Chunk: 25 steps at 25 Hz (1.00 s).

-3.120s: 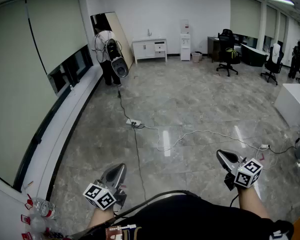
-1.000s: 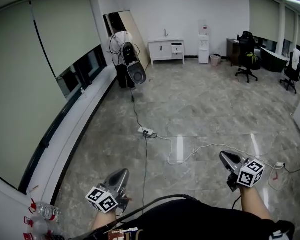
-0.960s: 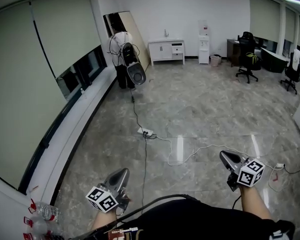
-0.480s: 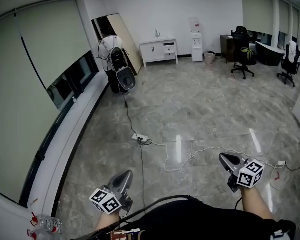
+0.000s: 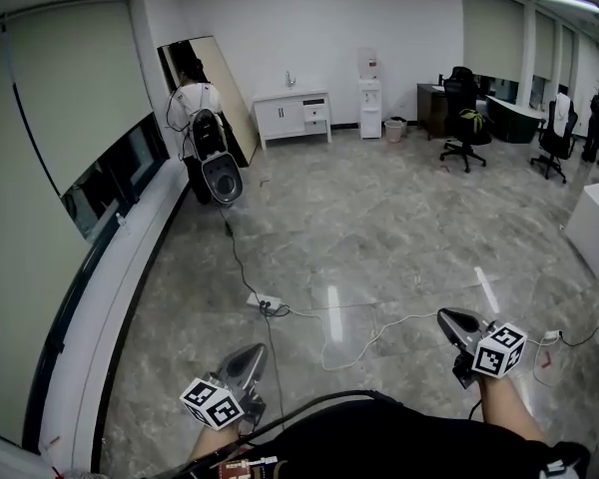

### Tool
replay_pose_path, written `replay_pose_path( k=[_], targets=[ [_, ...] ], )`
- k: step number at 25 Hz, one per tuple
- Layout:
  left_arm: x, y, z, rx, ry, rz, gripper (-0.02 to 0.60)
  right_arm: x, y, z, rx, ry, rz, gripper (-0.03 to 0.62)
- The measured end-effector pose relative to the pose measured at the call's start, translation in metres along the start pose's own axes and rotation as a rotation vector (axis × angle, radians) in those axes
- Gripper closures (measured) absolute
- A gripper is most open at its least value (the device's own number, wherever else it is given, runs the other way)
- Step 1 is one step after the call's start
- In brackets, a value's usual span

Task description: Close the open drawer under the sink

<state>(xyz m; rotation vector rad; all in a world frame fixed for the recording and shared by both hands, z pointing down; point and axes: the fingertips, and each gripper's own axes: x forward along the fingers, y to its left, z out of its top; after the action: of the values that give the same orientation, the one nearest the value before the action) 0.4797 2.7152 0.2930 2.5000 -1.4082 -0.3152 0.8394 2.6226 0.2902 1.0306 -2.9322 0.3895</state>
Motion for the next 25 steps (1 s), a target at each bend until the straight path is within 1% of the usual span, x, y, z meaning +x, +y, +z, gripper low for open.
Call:
replay_pose_path(
  k=[3,6,9,12,15,17,20,22,25],
  targets=[
    [0.0,0.054,0.03,0.029,0.009,-0.013,0.584,0.06,0.014,0.013,-0.003,-0.014,-0.004,0.592],
    [-0.005,0.11,0.051,0.045,0.017,-0.008,0.584,0.117,0.029,0.021,-0.019,-0.011,-0.001,0.592],
    [0.002,0.15,0.065,0.046,0.013,-0.007,0.584,0.161,0.033,0.024,-0.038,0.012,0.011,0.592],
    [0.013,0.18,0.07,0.029,0.018,-0.002,0.584,0.196,0.028,0.024,-0.03,0.031,0.019,0.592],
    [0.025,0.204,0.065,0.005,0.019,0.0,0.583,0.226,0.01,0.024,-0.015,0.042,0.018,0.592],
    [0.036,0.218,0.063,0.0,0.024,0.014,0.583,0.246,-0.006,0.025,-0.004,0.044,0.029,0.592],
    [0.058,0.238,0.065,0.004,0.024,0.051,0.583,0.281,-0.032,0.029,0.002,0.045,0.07,0.592],
    [0.078,0.248,0.069,0.02,0.019,0.08,0.584,0.305,-0.054,0.033,0.001,0.045,0.108,0.592],
    [0.115,0.267,0.08,0.046,-0.011,0.124,0.584,0.346,-0.096,0.049,-0.012,0.042,0.162,0.592]
  ],
)
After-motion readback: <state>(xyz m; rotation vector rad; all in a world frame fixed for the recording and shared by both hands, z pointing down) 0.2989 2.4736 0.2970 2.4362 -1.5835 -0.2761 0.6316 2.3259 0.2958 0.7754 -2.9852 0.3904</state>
